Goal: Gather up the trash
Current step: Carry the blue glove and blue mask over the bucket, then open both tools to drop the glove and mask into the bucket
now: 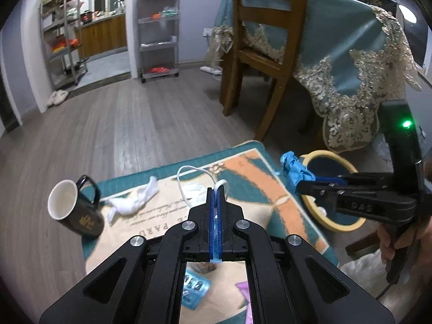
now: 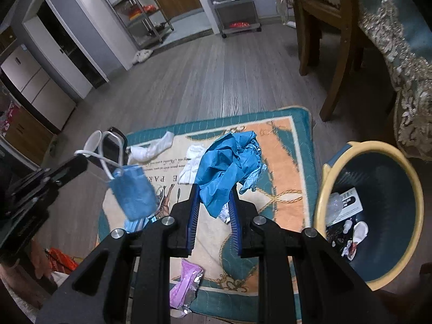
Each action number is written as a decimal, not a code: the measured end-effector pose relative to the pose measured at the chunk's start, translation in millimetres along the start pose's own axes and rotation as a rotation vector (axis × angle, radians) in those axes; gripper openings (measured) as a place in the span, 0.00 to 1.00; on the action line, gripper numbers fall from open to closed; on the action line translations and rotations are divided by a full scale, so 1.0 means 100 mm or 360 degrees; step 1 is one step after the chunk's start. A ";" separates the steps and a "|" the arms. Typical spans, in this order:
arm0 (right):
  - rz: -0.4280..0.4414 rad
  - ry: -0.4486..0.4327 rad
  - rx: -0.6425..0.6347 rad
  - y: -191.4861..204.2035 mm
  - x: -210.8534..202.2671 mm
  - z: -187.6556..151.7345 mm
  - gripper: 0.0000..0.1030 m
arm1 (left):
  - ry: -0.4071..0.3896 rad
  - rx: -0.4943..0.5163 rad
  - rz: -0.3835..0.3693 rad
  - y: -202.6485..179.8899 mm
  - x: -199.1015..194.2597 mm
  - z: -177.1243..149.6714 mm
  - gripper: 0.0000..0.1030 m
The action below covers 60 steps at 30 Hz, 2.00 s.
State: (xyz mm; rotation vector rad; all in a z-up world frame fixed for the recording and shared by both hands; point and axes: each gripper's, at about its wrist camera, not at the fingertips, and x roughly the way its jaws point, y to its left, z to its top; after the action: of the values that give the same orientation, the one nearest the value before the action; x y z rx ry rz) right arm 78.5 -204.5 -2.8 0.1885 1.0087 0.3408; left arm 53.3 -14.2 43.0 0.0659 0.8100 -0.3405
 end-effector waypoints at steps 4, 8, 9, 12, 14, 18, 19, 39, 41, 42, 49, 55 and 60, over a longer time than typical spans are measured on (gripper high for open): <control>-0.0043 -0.0077 0.0043 -0.22 -0.22 0.07 0.20 | 0.0001 0.0026 -0.0024 -0.11 0.03 0.02 0.03; -0.0108 -0.0123 0.0108 -0.51 -0.36 0.14 0.20 | 0.0002 0.0048 -0.0056 -0.23 0.06 0.06 0.03; -0.0121 -0.0132 0.0124 -0.57 -0.39 0.15 0.20 | 0.0001 0.0057 -0.0063 -0.26 0.06 0.07 0.03; -0.0145 -0.0151 0.0159 -0.74 -0.46 0.17 0.20 | -0.0003 0.0082 -0.0089 -0.38 0.09 0.11 0.03; -0.0155 -0.0157 0.0171 -0.83 -0.50 0.17 0.20 | -0.0004 0.0093 -0.0102 -0.44 0.12 0.15 0.03; -0.0180 -0.0157 0.0199 -1.01 -0.56 0.14 0.20 | 0.0001 0.0099 -0.0137 -0.58 0.23 0.22 0.03; -0.0183 -0.0156 0.0209 -1.07 -0.58 0.13 0.20 | 0.0003 0.0099 -0.0148 -0.62 0.26 0.24 0.03; -0.0346 -0.0033 0.0429 -2.04 -0.67 -0.27 0.20 | 0.0103 0.0305 -0.0385 -1.75 1.03 0.34 0.03; -0.0357 -0.0009 0.0432 -2.10 -0.67 -0.33 0.20 | 0.0103 0.0343 -0.0428 -1.88 1.09 0.33 0.03; -0.0366 0.0006 0.0435 -2.14 -0.67 -0.36 0.20 | 0.0102 0.0359 -0.0448 -1.94 1.12 0.32 0.03; -0.0421 0.0083 0.0455 -2.34 -0.62 -0.46 0.20 | 0.0188 0.0364 -0.0525 -2.13 1.35 0.21 0.03; -0.0423 0.0104 0.0444 -2.37 -0.58 -0.47 0.20 | 0.0291 0.0400 -0.0511 -2.20 1.52 0.08 0.03; -0.0422 0.0113 0.0424 -2.33 -0.54 -0.44 0.20 | 0.0286 0.0416 -0.0517 -2.23 1.52 0.06 0.03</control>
State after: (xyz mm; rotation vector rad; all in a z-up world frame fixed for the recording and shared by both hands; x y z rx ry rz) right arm 59.2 -441.2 -55.3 0.2809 1.1330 -0.0296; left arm 82.4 -266.7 -46.4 0.2132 0.9520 -0.7554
